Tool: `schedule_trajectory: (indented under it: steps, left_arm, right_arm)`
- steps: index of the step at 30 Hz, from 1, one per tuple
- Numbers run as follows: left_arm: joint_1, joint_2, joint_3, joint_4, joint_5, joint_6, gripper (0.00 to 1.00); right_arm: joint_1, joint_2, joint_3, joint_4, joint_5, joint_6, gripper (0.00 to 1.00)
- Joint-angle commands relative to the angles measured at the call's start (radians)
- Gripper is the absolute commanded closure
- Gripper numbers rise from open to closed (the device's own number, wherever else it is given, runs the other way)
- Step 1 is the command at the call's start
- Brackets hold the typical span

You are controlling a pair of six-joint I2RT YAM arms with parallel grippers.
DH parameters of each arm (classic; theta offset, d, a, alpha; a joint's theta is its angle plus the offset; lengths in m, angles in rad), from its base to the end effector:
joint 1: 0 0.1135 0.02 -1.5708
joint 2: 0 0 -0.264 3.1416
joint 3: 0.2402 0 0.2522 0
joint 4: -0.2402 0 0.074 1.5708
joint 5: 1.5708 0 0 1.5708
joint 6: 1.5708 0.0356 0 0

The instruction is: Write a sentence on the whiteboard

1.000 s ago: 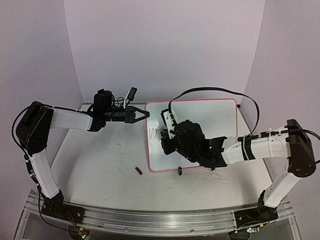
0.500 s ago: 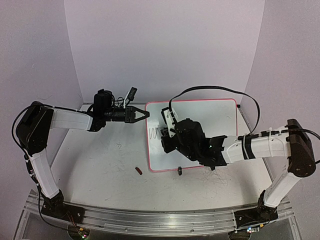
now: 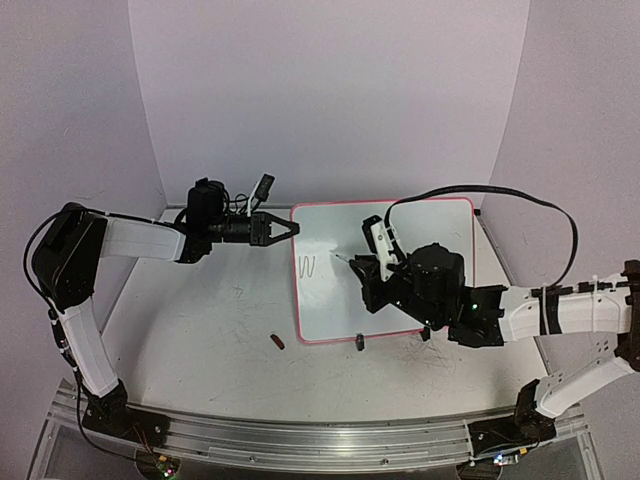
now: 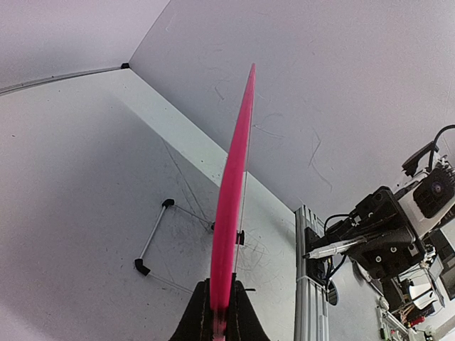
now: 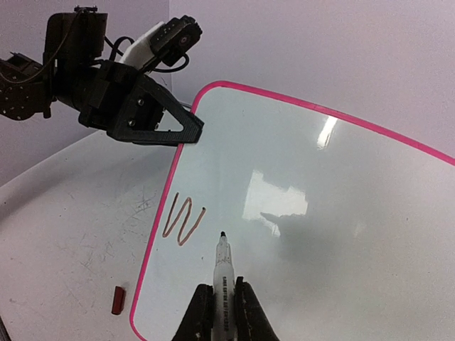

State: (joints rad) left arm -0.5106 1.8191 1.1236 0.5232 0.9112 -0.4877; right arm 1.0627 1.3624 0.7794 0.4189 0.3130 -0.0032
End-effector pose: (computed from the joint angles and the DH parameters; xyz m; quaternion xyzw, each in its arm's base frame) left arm 0.3403 -0.2229 0.2421 0.2911 0.6840 -0.5723 0.3463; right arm 0.1601 0.2649 0.2694 -0.2959 0.7001 0.2203 0.6114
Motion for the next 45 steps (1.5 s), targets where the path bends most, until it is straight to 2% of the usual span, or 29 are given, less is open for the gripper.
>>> schedule_trajectory:
  steps: [1, 7, 14, 24, 34, 45]
  left_arm:
    - [-0.016, -0.019, 0.003, -0.026, -0.008, -0.014, 1.0]
    - [-0.017, -0.021, 0.001, -0.026, -0.008, -0.012, 1.0]
    - [-0.018, -0.018, 0.0, -0.026, -0.011, -0.012, 1.0]
    - [-0.017, -0.009, 0.004, -0.027, -0.01, -0.018, 1.0]
    - [-0.017, -0.017, 0.004, -0.026, -0.012, -0.018, 1.0]
    - [-0.017, -0.014, 0.004, -0.026, -0.014, -0.02, 1.0]
  right_arm:
    - [-0.002, 0.001, -0.023, 0.106, -0.03, -0.044, 1.0]
    - [-0.003, 0.003, -0.054, 0.208, -0.143, -0.069, 1.0]
    - [-0.003, 0.078, -0.022, 0.181, -0.093, -0.022, 1.0]
    - [0.0, 0.14, 0.034, 0.135, -0.105, -0.005, 1.0]
    - [0.021, 0.15, 0.064, 0.131, 0.035, 0.027, 1.0]
    - [0.031, 0.168, 0.104, 0.112, 0.069, 0.041, 1.0]
